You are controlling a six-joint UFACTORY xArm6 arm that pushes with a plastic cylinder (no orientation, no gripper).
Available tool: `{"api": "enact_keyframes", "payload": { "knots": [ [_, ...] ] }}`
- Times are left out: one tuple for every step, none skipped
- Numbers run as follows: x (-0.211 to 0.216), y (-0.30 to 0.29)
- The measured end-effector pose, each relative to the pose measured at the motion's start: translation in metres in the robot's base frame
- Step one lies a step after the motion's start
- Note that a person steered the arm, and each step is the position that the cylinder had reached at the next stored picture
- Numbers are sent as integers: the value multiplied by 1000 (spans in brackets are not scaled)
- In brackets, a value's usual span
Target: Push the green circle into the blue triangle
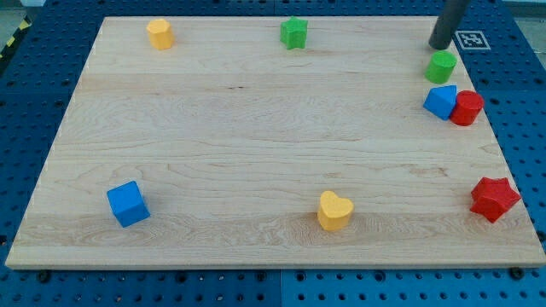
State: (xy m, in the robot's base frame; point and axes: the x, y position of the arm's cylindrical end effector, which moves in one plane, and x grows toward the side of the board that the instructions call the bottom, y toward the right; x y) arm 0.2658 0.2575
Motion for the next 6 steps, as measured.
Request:
{"api": "enact_keyframes", "payload": {
  "knots": [
    [21, -4],
    [43, 6],
    [67, 11],
    [76, 10],
    [46, -24],
    [4, -69]
  ]
}}
